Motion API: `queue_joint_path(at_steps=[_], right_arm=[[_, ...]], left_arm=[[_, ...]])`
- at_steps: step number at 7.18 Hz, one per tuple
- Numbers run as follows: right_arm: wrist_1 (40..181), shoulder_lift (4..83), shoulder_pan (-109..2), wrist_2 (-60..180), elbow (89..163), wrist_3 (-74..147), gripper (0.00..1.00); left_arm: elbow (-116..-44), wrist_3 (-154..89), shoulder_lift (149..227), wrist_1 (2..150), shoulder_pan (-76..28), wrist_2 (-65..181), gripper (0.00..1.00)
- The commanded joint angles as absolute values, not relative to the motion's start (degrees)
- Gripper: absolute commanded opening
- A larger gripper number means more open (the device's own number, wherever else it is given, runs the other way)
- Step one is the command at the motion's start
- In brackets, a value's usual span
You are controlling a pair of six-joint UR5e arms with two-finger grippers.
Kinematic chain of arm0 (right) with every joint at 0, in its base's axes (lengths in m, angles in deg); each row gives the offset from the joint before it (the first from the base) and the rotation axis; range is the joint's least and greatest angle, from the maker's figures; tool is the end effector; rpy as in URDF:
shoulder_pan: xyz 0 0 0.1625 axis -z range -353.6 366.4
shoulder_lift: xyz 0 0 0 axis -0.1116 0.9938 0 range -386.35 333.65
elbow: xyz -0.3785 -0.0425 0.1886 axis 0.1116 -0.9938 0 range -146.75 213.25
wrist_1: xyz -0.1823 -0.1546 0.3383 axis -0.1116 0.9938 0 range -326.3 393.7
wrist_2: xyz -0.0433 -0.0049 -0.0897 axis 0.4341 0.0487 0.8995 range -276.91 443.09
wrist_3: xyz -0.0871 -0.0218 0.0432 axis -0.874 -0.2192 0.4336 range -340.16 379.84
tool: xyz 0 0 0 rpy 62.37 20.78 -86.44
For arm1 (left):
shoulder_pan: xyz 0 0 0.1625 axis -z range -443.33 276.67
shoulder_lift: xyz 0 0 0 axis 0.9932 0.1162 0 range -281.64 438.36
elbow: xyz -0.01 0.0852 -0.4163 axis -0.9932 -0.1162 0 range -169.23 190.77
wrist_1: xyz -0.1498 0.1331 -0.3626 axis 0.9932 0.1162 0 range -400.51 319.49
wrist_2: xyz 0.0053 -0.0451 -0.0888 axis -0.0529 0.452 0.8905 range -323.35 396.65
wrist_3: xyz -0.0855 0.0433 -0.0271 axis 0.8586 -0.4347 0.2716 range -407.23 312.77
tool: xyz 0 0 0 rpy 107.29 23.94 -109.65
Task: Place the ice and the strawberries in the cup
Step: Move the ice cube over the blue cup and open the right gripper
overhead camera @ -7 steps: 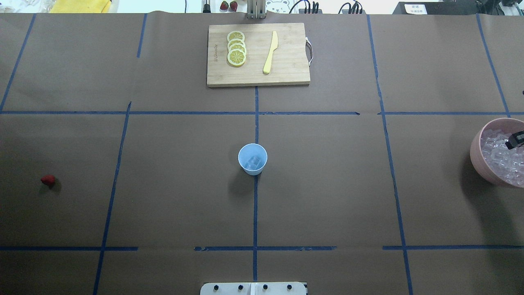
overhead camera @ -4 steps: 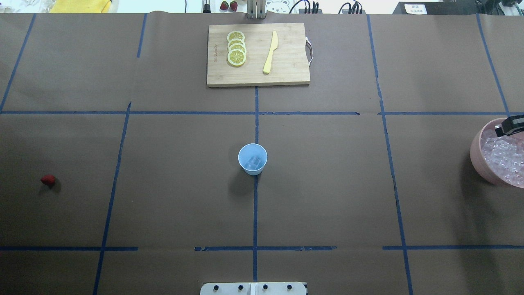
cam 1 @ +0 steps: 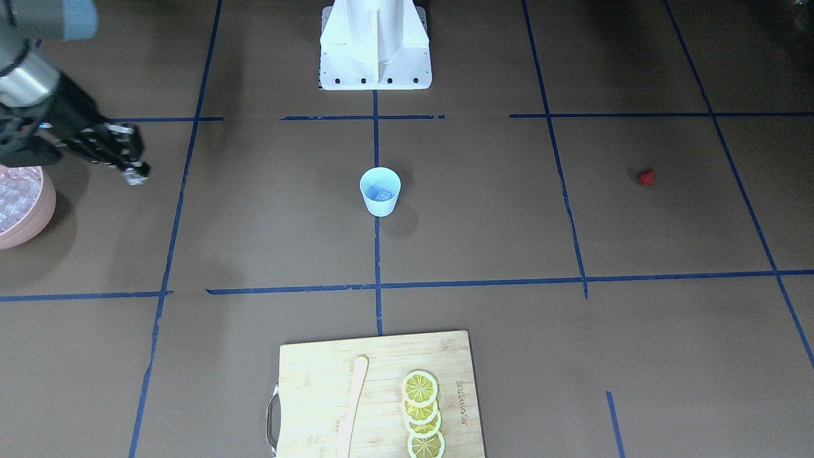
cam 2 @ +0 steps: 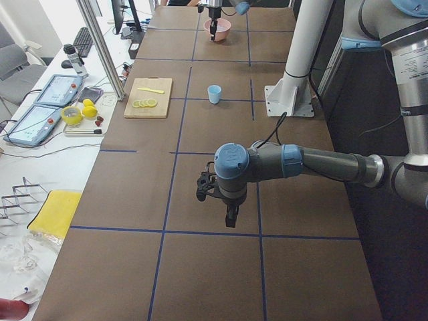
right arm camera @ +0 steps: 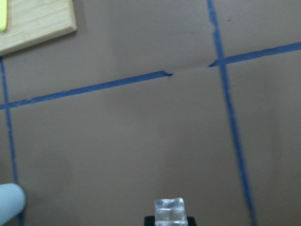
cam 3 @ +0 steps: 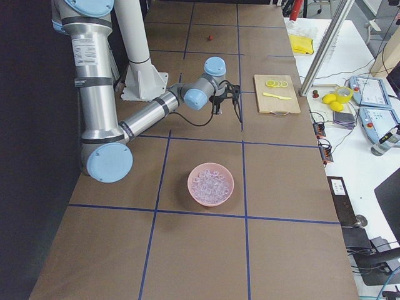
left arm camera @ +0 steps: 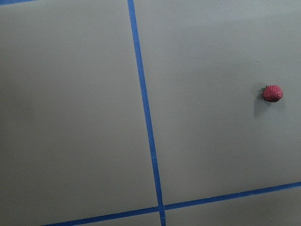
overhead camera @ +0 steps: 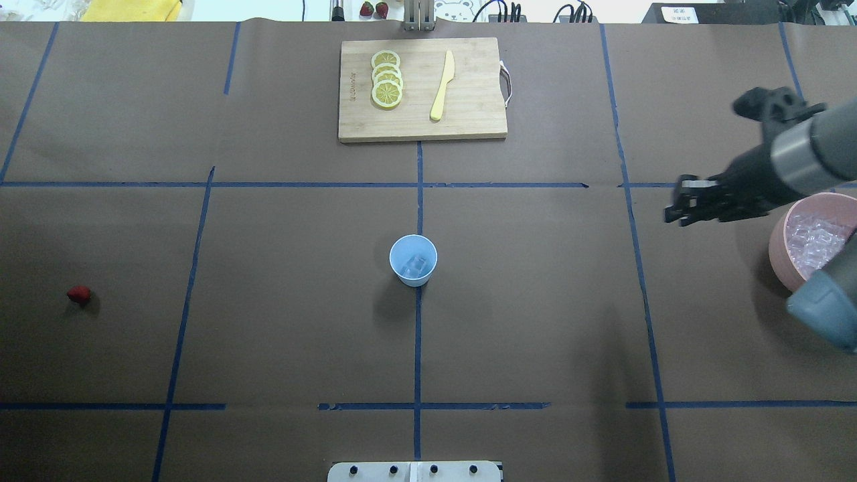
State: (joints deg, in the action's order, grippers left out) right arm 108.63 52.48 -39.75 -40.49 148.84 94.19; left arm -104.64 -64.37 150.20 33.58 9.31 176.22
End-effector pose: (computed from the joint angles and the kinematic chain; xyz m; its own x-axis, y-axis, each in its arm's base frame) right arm -0.3062 -0.4317 0.3177 0.4931 0.1889 0.8492 -0.1731 0.9779 -0.1171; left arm -0.0734 -0.3426 0.5957 0.6274 0.1532 -0.7635 -0.1459 0.9862 0.0780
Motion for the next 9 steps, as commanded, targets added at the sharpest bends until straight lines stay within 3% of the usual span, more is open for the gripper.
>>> queue_joint_path(at_steps=[1,3,6,7,8,9], right_arm=[[113.7,34.3,-27.5,-29.4,141.6,112.1,0.00],[113.5,25.1,-23.7,-24.6,132.5,119.6,0.00],[111.9,21.0,-21.1,-20.9,125.9,120.6,0.04],[110.2,21.2,-20.5,-20.9,124.8,120.6,0.45],[110.2,21.1,-20.5,-20.9,124.9,120.8,0.99],[110.2,21.2,-20.5,-21.0,125.3,120.7,1.00]], left_arm=[[-105.3,-64.3,150.2,33.7,9.3,177.6,1.00],[-107.5,-61.9,149.4,33.8,9.1,182.2,1.00],[-108.2,-61.7,149.4,33.8,9.0,183.1,1.00],[-108.3,-61.6,149.4,34.0,7.9,183.2,1.00],[-108.2,-61.0,149.4,35.5,6.4,183.2,1.00],[-108.2,-55.5,149.5,37.1,4.4,183.1,1.00]])
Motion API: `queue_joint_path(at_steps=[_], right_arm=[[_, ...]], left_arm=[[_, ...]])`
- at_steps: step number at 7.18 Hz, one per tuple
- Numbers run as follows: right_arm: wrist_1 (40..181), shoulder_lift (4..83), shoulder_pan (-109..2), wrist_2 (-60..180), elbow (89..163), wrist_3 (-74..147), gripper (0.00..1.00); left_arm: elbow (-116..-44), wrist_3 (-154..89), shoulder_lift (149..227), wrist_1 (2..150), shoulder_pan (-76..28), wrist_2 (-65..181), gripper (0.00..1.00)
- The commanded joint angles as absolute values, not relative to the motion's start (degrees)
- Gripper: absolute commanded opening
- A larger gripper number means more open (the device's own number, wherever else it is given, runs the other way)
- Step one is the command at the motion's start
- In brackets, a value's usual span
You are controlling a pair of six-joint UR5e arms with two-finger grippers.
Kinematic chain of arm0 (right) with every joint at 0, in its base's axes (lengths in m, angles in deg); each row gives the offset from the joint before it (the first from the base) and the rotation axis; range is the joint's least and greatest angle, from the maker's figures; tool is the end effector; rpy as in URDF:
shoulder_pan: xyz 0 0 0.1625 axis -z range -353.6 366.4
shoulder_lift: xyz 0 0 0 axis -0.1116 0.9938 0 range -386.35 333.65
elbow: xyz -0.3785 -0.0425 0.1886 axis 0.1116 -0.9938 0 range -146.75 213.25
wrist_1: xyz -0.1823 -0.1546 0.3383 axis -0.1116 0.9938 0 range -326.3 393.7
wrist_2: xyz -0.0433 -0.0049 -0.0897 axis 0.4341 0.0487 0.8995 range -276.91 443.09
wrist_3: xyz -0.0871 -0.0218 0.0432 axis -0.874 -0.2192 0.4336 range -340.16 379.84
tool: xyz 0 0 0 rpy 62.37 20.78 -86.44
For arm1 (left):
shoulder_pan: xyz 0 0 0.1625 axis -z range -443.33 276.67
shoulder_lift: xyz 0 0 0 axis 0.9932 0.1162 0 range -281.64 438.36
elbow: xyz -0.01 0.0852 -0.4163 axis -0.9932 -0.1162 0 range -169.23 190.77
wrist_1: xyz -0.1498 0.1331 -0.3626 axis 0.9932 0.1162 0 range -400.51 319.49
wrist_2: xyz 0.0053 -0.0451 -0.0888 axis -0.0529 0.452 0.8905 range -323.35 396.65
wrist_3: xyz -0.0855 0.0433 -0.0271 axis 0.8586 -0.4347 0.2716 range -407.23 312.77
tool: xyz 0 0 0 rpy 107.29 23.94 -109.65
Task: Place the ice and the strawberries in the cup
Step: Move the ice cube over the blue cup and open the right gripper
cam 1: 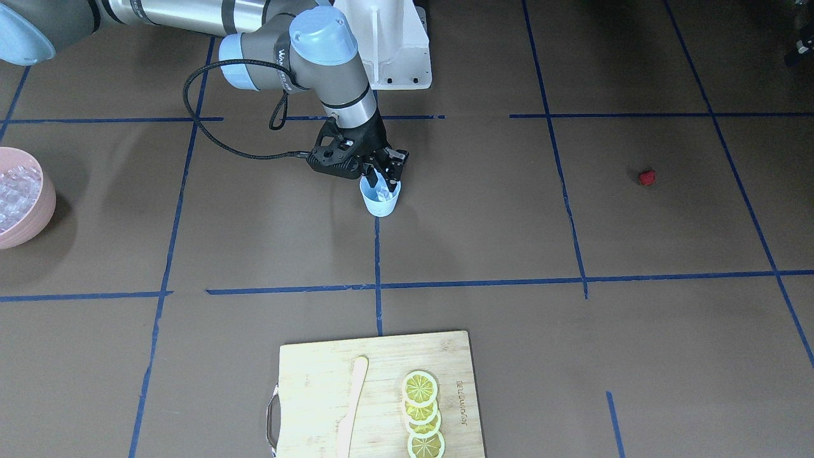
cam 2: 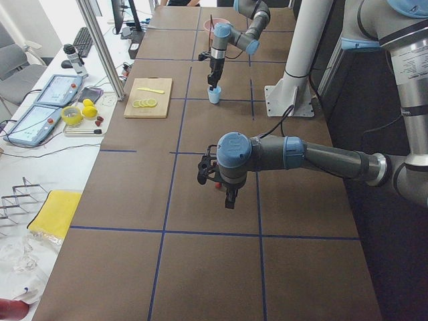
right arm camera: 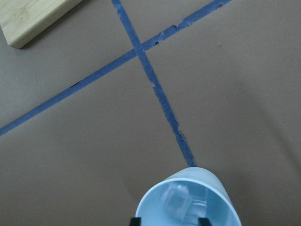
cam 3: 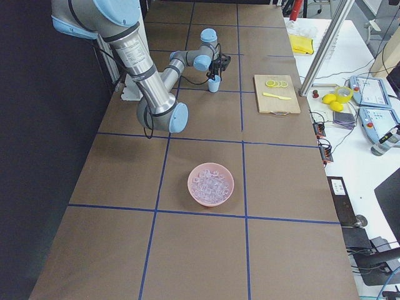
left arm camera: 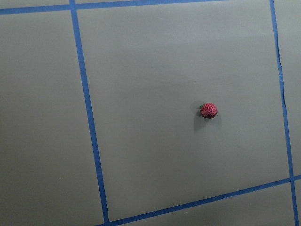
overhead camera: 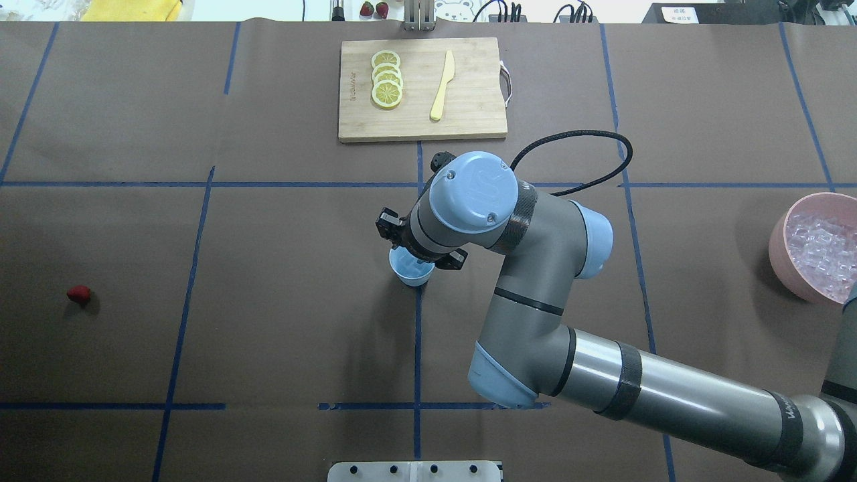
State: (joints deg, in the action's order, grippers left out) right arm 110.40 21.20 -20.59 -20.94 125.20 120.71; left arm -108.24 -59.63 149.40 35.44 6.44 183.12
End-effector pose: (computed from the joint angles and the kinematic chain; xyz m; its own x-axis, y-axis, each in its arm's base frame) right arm -0.5761 -0.4160 0.1691 0.4190 0.4188 0.8057 -0.3430 0.8946 -0.2866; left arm -0.0489 -0.3440 0.5578 0.5388 0.1597 -0.8272 -0.1227 0.9863 0.1106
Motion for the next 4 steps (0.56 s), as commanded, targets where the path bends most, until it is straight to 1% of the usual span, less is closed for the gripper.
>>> queue_joint_path(at_steps=[1,2,3,4], right_arm=[[110.2,21.4,-20.6,-21.0,126.3,120.6,1.00],[110.6,22.0,-21.4,-21.3,128.8,120.5,1.00],[110.9,25.6,-24.3,-24.1,135.1,120.5,1.00],[113.7,31.0,-29.0,-31.2,142.6,120.3,1.00]], left_arm=[[-107.6,-49.7,149.4,43.0,0.0,182.5,1.00],[-107.5,-45.0,149.5,46.7,-3.1,181.8,1.00],[-107.5,-37.8,149.5,51.4,-5.9,176.4,1.00],[-107.4,-27.9,149.8,56.2,-11.3,171.7,1.00]])
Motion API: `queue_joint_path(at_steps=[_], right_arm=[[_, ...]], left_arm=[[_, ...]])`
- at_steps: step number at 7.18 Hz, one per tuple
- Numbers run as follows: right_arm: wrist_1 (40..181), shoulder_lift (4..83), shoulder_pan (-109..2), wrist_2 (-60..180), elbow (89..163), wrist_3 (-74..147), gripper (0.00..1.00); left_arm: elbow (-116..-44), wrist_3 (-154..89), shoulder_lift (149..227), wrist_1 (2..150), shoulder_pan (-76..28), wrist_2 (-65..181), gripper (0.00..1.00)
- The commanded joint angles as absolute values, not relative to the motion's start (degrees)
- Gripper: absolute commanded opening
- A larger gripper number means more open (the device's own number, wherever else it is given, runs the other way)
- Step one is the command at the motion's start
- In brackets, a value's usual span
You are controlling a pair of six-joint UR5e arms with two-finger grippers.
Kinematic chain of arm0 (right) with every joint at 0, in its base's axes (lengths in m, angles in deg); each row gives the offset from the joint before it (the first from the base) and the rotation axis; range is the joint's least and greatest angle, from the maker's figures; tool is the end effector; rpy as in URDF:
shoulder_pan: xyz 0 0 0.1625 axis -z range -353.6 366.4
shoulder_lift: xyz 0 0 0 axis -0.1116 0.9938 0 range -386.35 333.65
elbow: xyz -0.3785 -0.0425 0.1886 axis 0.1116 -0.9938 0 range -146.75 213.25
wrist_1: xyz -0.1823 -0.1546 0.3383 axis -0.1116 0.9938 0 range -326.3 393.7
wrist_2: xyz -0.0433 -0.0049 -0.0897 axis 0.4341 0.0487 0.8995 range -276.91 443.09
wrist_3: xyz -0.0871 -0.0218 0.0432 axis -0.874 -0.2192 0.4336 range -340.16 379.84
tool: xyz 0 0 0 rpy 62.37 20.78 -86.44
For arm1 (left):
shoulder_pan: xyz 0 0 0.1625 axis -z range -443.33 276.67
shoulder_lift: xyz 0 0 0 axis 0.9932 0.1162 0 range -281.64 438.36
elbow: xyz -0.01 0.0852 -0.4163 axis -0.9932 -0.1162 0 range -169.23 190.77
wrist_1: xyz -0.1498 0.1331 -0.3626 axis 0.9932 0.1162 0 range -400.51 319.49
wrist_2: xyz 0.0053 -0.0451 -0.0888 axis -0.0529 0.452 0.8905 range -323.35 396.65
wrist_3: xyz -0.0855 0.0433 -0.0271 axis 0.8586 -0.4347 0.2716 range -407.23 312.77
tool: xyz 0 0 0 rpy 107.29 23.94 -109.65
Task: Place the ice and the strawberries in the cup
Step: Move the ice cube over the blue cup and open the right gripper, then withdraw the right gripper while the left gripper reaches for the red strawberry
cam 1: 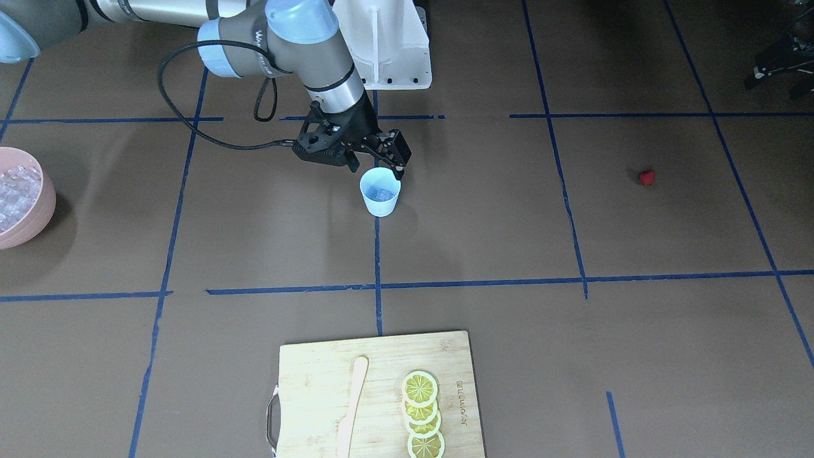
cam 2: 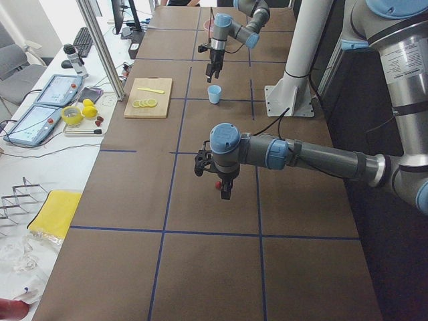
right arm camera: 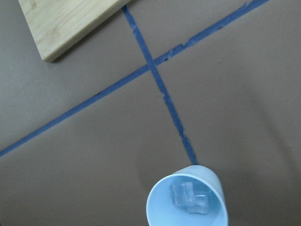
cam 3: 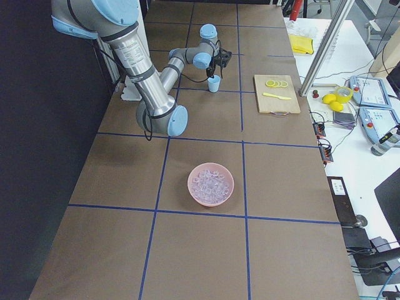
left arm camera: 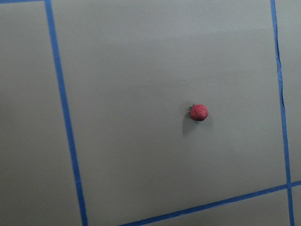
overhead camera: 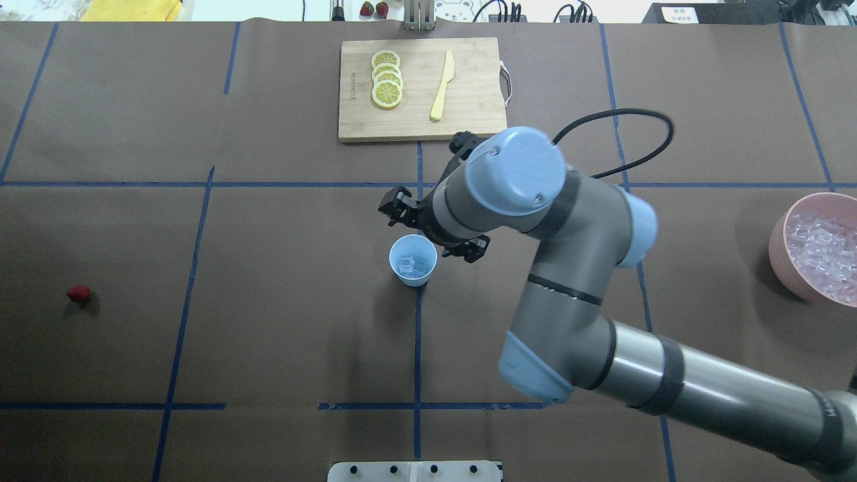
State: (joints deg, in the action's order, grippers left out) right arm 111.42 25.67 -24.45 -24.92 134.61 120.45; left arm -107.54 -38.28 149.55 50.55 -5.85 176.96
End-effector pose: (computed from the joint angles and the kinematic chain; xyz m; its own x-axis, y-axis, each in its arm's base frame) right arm -0.5037 -0.4203 0.1573 0.3543 0.4156 0.8377 -0.3250 0.8947 -0.3064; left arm 0.0226 -0.3633 0.5443 0.6187 0.1236 -0.7758 -0.1184 0.9909 0.0635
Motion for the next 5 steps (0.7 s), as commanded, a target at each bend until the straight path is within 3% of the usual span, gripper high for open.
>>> queue_joint_path(at_steps=[1,3,5], right_arm=[[114.6,36.3,-34.7,-36.8,148.2,119.8,1.00],[114.6,51.0,-42.7,-44.2,156.6,108.2,1.00],[114.2,58.8,-46.6,-46.7,158.6,97.8,1.00]], left_arm=[[-106.2,-18.8,150.0,62.9,-17.9,167.0,1.00],[-97.6,-6.2,152.1,81.0,-27.6,159.1,1.00],[-93.7,4.7,157.3,84.7,-35.7,154.8,1.00]])
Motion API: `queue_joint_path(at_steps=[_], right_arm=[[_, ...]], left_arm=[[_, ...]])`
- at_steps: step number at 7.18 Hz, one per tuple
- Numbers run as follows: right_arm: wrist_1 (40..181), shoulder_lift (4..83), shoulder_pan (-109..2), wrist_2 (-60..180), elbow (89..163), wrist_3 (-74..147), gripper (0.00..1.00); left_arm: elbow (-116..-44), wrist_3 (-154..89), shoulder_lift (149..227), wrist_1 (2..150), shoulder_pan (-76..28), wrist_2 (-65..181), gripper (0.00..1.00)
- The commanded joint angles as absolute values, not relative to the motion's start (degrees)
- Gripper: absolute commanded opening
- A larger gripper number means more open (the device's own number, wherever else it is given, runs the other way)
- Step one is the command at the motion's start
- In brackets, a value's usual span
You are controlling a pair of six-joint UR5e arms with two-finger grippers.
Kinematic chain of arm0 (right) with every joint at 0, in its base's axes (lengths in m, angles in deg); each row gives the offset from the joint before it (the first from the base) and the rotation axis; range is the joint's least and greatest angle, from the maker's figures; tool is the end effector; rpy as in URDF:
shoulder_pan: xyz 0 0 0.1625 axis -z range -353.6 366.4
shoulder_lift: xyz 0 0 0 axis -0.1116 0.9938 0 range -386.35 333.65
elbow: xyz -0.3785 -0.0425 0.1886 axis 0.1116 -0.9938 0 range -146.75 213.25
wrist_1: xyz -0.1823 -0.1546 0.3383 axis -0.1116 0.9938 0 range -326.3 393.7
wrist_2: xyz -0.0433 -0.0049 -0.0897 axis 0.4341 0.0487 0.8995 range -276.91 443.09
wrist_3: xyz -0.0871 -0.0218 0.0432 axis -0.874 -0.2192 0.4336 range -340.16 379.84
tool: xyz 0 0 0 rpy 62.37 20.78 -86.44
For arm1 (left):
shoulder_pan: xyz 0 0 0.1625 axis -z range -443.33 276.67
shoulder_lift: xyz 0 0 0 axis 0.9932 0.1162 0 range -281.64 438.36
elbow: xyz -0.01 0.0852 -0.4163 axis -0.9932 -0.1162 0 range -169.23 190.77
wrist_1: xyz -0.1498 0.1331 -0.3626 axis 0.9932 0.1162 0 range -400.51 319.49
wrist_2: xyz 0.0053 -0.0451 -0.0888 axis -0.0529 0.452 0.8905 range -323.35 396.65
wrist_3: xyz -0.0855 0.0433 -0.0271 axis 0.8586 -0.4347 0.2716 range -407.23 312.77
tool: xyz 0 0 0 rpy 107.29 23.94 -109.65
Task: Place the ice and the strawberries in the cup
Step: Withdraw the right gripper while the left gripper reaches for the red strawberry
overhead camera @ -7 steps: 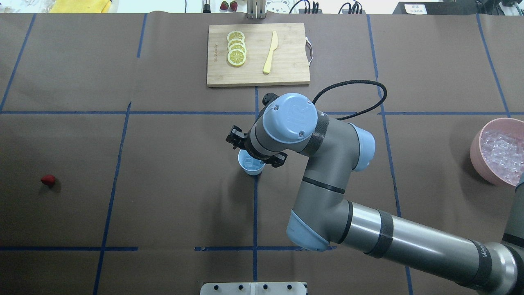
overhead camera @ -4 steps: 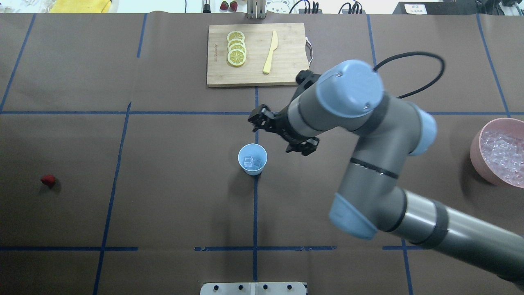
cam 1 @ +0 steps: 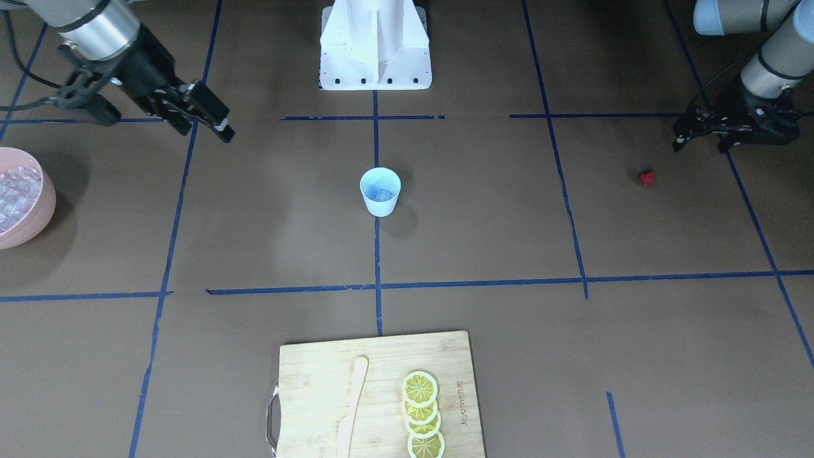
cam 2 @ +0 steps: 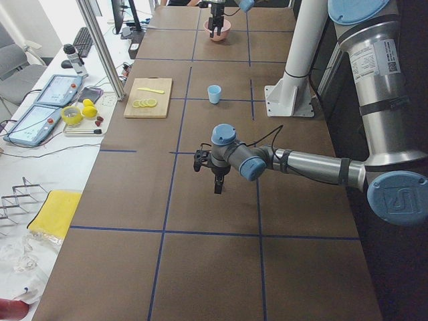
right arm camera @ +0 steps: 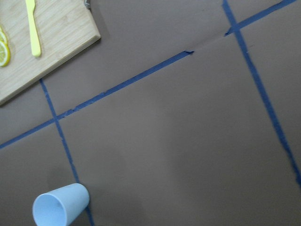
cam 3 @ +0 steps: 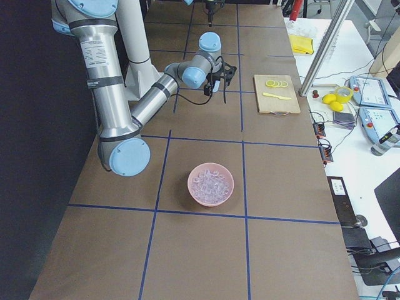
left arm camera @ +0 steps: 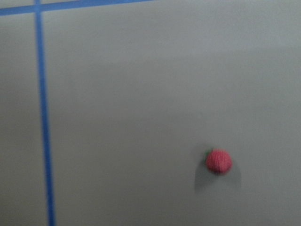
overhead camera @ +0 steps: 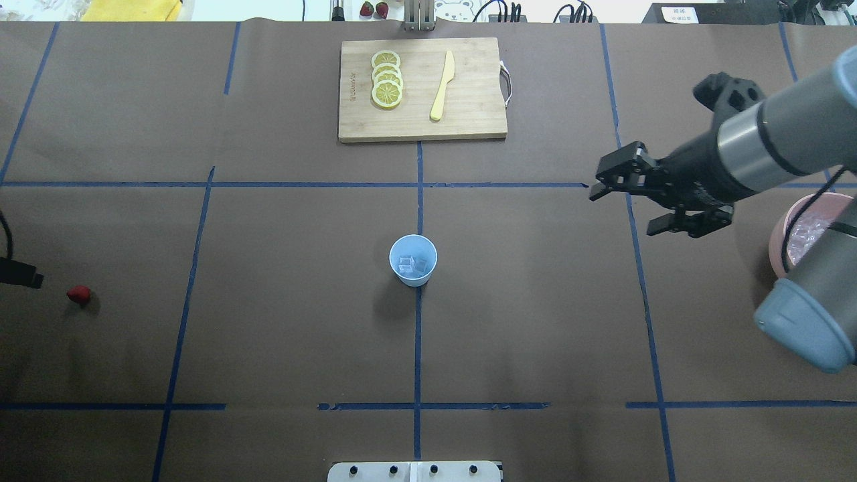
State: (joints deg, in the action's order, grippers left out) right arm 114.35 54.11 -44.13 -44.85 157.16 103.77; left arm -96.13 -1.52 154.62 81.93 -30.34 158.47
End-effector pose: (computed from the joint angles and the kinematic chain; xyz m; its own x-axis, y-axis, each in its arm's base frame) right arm -0.2483 -0.4149 0.2800 0.4136 0.3712 0.8314 -0.2553 0.9238 -0.2854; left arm 0.1890 -0.3849 0.5644 0.6950 0.0637 -0.7162 0.0116 0.9949 0.0997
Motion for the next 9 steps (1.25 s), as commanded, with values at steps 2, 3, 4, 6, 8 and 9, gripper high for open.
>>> queue_joint_path(at_steps=[2,3,4,6,8,9], right_arm=[[114.2,58.8,-46.4,-46.7,158.2,97.6,1.00],[114.2,58.8,-46.4,-46.7,158.2,97.6,1.00],[114.2,58.9,-46.4,-46.7,158.2,97.6,1.00],[114.2,58.7,-46.4,-46.7,158.3,97.6,1.00],[114.2,58.8,-46.5,-46.7,158.5,97.6,1.00],[114.2,58.8,-46.5,-46.7,158.5,97.6,1.00]], left_arm=[[-92.7,5.6,157.5,86.0,-39.6,149.8,1.00],[-91.5,5.6,157.2,88.0,-39.8,149.8,1.00],[-88.9,5.6,157.5,89.5,-39.9,149.8,1.00],[-88.3,5.8,157.7,90.4,-40.0,149.9,0.87],[-88.5,5.8,157.6,90.4,-39.9,149.9,0.33],[-88.8,5.9,157.5,90.4,-39.8,150.0,0.07]])
